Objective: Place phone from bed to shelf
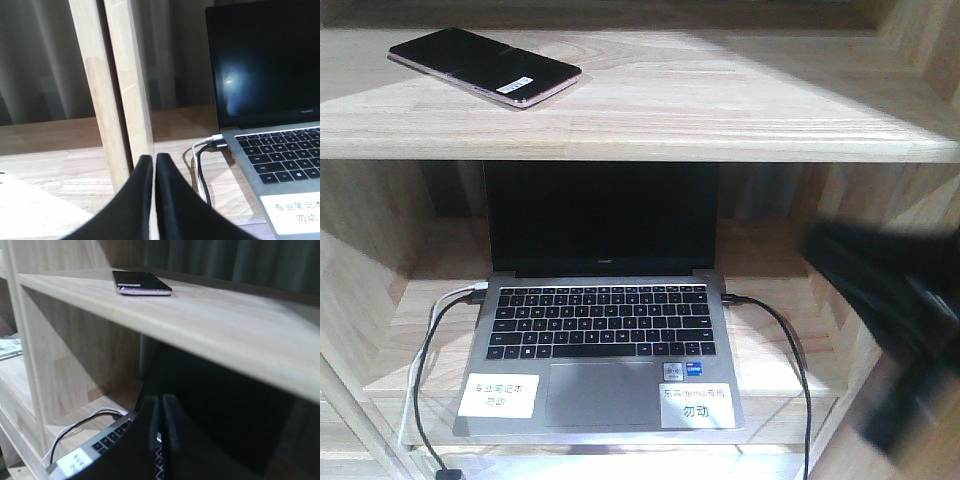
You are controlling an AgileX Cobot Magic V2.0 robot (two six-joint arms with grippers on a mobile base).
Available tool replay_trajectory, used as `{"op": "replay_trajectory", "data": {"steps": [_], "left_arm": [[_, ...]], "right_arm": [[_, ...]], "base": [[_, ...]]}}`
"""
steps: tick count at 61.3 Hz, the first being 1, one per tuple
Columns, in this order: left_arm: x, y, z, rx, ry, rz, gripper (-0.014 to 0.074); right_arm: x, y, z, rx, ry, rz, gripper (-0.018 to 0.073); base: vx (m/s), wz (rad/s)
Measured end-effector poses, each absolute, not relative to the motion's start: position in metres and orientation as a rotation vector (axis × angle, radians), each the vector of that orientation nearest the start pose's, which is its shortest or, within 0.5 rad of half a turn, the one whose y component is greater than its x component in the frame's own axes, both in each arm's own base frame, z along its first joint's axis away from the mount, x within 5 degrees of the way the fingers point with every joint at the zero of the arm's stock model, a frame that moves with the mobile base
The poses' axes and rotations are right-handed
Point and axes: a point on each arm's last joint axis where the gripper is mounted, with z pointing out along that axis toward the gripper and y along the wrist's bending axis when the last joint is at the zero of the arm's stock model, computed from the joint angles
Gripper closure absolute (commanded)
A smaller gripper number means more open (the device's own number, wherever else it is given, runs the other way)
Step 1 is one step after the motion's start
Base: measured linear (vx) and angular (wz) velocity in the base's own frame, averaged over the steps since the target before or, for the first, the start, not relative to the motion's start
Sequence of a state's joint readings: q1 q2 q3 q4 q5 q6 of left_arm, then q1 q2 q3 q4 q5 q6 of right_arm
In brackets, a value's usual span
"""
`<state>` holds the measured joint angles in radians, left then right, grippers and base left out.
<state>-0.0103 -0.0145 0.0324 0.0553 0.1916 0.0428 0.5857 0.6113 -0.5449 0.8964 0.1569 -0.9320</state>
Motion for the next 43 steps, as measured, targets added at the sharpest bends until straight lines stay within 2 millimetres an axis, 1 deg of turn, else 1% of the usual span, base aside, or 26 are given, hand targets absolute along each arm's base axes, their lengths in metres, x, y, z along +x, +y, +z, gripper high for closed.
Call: {"op": "replay_trajectory", "data": {"steps": [3,9,20,31,43], "left_arm": [[0.056,0.0,0.186,0.083,1.691,0.074,0.0596],[0.056,0.0,0.186,0.083,1.691,0.074,0.0596],[0.056,0.0,0.186,0.083,1.691,0.074,0.0596],[0.056,0.0,0.186,0.083,1.691,0.074,0.0596],[0.056,0.0,0.186,0.083,1.691,0.074,0.0596]], "right_arm": [[0.095,0.077,0.332,-0.595,1.545,0.522,0.0562],[0.082,0.068,0.317,-0.574,1.536,0.543,0.0562],[0.063,0.055,0.294,-0.554,1.502,0.559,0.0562],[0.053,0.049,0.275,-0.55,1.487,0.561,0.0562],[0.052,0.048,0.265,-0.551,1.496,0.561,0.0562]], "base": [[0.0,0.0],[0.0,0.0],[0.0,0.0],[0.0,0.0],[0.0,0.0]]}}
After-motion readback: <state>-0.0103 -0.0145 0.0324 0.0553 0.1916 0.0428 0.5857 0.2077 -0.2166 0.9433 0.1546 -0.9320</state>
